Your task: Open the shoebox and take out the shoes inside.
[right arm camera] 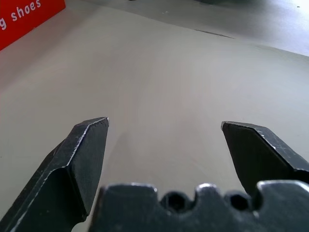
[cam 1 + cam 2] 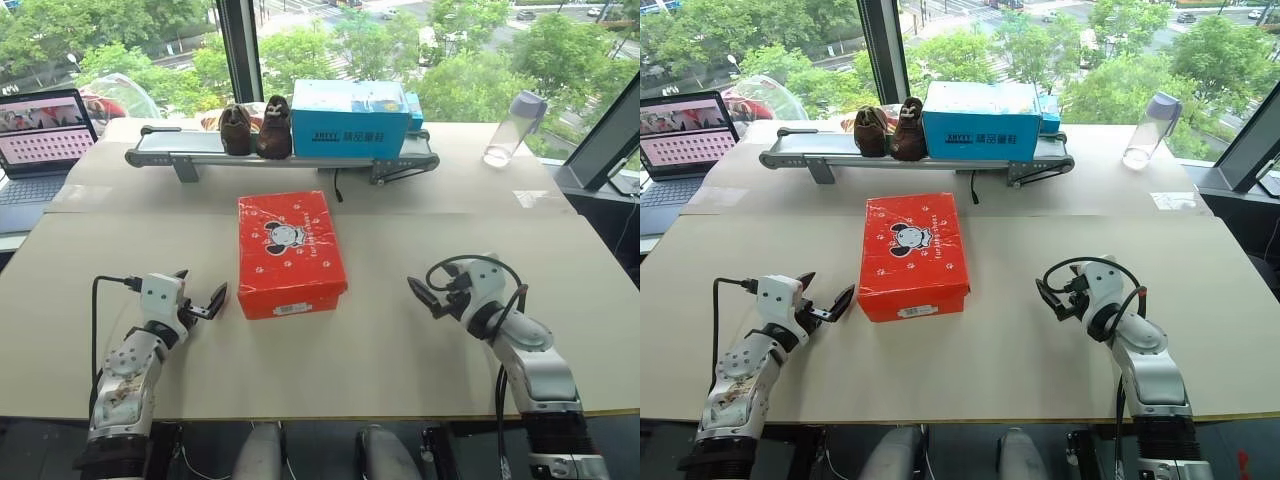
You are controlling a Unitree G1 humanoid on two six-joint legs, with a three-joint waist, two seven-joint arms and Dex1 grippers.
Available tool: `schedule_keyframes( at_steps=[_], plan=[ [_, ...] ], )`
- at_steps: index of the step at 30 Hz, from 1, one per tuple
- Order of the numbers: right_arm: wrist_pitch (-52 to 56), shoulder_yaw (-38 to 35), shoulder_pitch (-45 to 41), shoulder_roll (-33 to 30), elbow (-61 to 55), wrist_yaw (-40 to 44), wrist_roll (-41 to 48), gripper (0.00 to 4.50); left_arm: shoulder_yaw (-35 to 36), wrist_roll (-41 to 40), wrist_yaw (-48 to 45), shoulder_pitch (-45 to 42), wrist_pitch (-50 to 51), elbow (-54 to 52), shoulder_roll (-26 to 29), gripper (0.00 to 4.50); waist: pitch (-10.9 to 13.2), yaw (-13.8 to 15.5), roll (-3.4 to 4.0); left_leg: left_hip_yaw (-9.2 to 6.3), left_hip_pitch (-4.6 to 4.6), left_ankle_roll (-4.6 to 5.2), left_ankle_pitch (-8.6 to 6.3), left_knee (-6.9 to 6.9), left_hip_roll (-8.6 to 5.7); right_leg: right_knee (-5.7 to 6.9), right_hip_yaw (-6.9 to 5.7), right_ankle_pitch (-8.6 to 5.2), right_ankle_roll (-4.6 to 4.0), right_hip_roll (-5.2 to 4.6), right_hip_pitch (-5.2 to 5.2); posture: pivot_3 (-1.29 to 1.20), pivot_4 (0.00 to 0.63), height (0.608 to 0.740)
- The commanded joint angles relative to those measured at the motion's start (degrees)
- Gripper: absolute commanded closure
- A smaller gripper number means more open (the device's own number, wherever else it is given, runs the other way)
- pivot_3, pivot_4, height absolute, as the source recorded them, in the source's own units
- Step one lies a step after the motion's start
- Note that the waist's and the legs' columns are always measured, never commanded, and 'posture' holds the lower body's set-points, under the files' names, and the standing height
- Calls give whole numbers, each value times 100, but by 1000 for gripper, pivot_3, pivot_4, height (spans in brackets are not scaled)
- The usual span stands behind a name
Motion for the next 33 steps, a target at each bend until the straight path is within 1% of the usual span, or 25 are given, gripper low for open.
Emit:
schedule_keyframes(
  at_steps=[1, 4, 7, 8, 10, 14, 15, 19, 23, 25, 28, 33],
  plan=[
    [83, -100, -233, -221, -212, 171, 100, 36, 47, -143, -357, -99, 116, -51, 333, 0, 0, 0, 0, 0, 0, 0, 0, 0, 0, 0, 0, 0, 0, 0, 0, 0, 150, 740],
    [584, -127, -730, -714, -253, 696, 349, 36, 336, -737, -1080, -475, 666, -357, 1044, 0, 5, -11, 1, 1, -5, 0, 0, 2, 0, 5, 1, -1, -4, 1, -9, 0, 150, 740],
    [911, -23, -957, -949, -248, 997, 501, 36, 284, -996, -1462, -664, 1073, -658, 1502, 0, -1, -12, -7, 1, 2, -2, -1, 3, 6, 2, 0, -5, -16, 3, -3, 0, 150, 740],
    [1083, 43, -1098, -1067, -261, 1195, 576, 36, 285, -1114, -1713, -765, 1245, -830, 1777, 0, -2, -13, -9, 1, 3, -3, -2, -1, 7, -2, 0, -6, -17, 3, -1, 0, 150, 740],
    [1283, 128, -1343, -1193, -248, 1444, 667, 36, 295, -1164, -1983, -940, 1416, -980, 2169, 0, -1, -17, -10, 2, -1, -3, -2, -3, 6, -4, 0, -9, -18, 2, -2, 0, 150, 740],
    [1193, 347, -1768, -1101, 153, 1628, 538, 36, 171, -849, -1868, -1232, 1558, -757, 2459, 0, -1, -15, -9, 3, -7, -1, -1, -6, 5, 1, 2, 1, 0, 4, -13, 0, 150, 740],
    [1141, 397, -1831, -1059, 268, 1637, 487, 36, 109, -767, -1854, -1248, 1561, -704, 2480, 0, -1, -22, -9, 3, -5, -1, -1, -6, 6, 0, 2, 0, -1, 6, -12, 0, 150, 740],
    [435, 820, -2305, -577, 1484, 1583, 28, 36, -560, 129, -1549, -1111, 1303, -303, 2389, 0, -3, -54, -13, 7, 9, -1, -1, -5, 8, 0, 2, -8, -17, 7, -3, 0, 150, 740],
    [-528, 1135, -2998, -1, 3113, 1612, -390, 36, -877, 471, -1226, -1355, 1074, 48, 1991, 0, 2, -52, -13, 6, -6, -1, -1, -6, 10, 3, 2, 12, 13, 12, -17, 0, 150, 740],
    [-811, 1280, -3257, 162, 3609, 1674, -578, 36, -948, 572, -1088, -1511, 1000, 156, 1795, 0, 4, -40, -15, 6, -8, -1, 0, -6, 10, 5, 2, 16, 18, 15, -18, 0, 150, 740],
    [-1060, 1366, -3518, 385, 3911, 1786, -652, 36, -1011, 588, -1020, -1702, 912, 204, 1524, 0, 4, -15, -15, 3, -10, -1, 0, -5, 8, 6, 2, 19, 17, 14, -17, 0, 150, 740],
    [-928, 1392, -3511, 634, 3639, 2065, -567, 36, -1107, 513, -1089, -1686, 984, -12, 1232, 0, 4, -26, -15, 3, -7, -1, 0, -5, 9, 11, 2, 31, 3, 16, -14, 0, 150, 740]
  ],
)
